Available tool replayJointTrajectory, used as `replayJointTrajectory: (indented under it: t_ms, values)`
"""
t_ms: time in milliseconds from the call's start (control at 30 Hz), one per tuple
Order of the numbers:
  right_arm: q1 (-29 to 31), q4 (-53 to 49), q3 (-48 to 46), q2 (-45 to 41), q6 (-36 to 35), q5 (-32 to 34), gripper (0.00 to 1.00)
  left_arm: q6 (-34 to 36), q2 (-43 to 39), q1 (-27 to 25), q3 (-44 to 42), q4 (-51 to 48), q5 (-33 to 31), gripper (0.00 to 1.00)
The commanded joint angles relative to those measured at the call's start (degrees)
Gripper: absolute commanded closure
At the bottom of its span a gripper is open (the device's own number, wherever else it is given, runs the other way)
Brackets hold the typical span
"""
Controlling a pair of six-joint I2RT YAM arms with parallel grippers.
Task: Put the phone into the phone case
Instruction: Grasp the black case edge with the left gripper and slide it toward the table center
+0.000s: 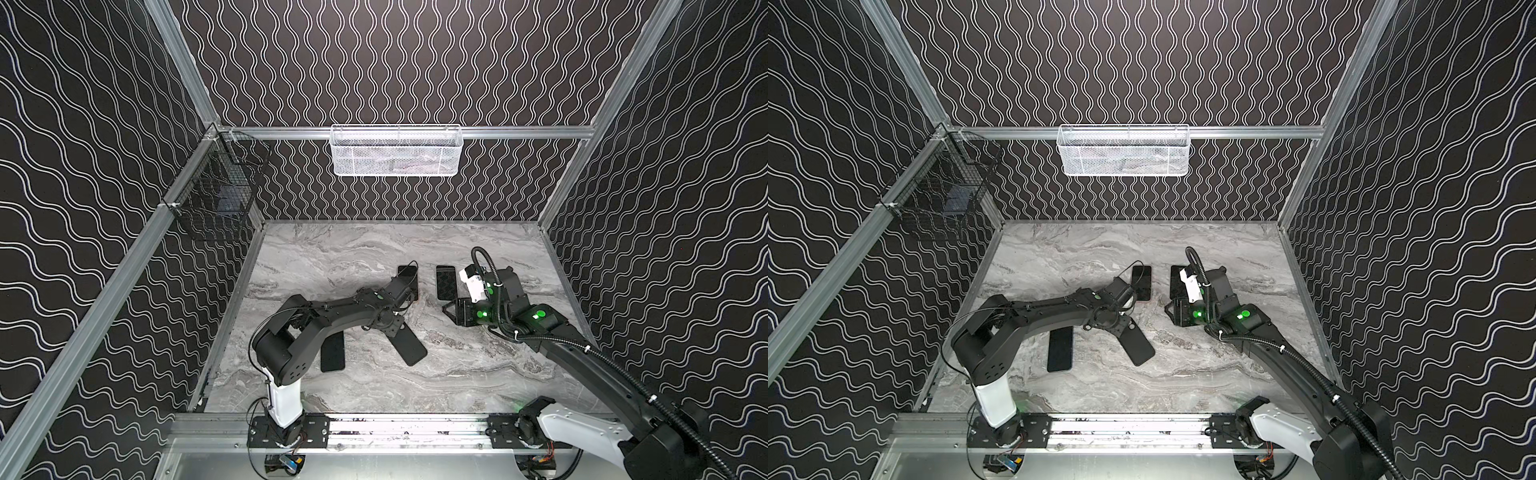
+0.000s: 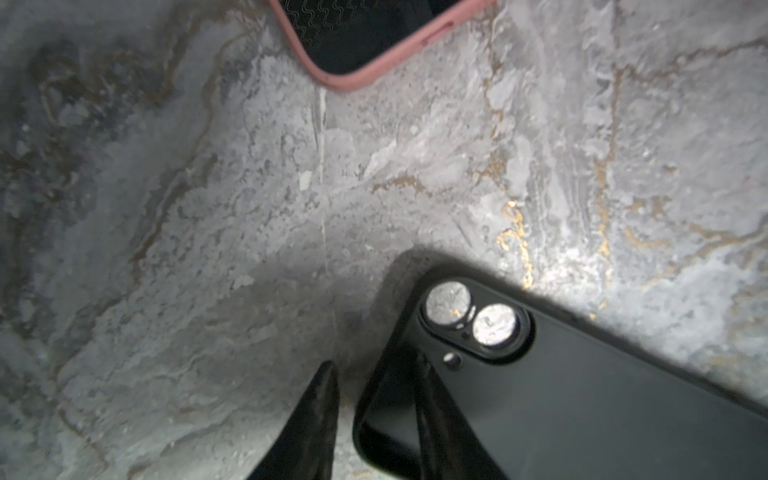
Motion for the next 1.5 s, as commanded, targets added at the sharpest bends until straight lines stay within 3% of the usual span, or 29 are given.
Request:
replayJointTrajectory:
  t_ms: [0,267,533,867,1200,1467]
  values:
    - [-0.19,1.52,0.01,0.3,0.15,-0.37,0.47,1.31,0.87,0.29,0.17,1.26,0.21,0.67]
    - [-0.71,1.95,-0.76,0.5,0.48,-0.19,0.47,-1.4,1.32,0.85,0.87,0.07,1.65,0.87]
    - [-2.27,2.93,-2.1,0.08,1.51,0.15,0.47,-9.76,-1.36,1.99,-1.27,-0.54,4.87,1.0]
    - [-5.0,3.77,-3.99,-0.64,2.75,0.25,0.47,-20.27,-2.19,6.42,-3.85,-2.57,7.39,1.0]
    - [-6.36,3.71,-4.22,-0.58,3.0,-0.25,0.47,-21.27,-3.04,7.45,-2.86,-5.38,7.52,1.0]
    - [-6.45,4.59,-4.19,0.32,3.32,-0.98,0.47,-22.23,-4.98,7.51,-3.59,-6.14,6.96,0.88]
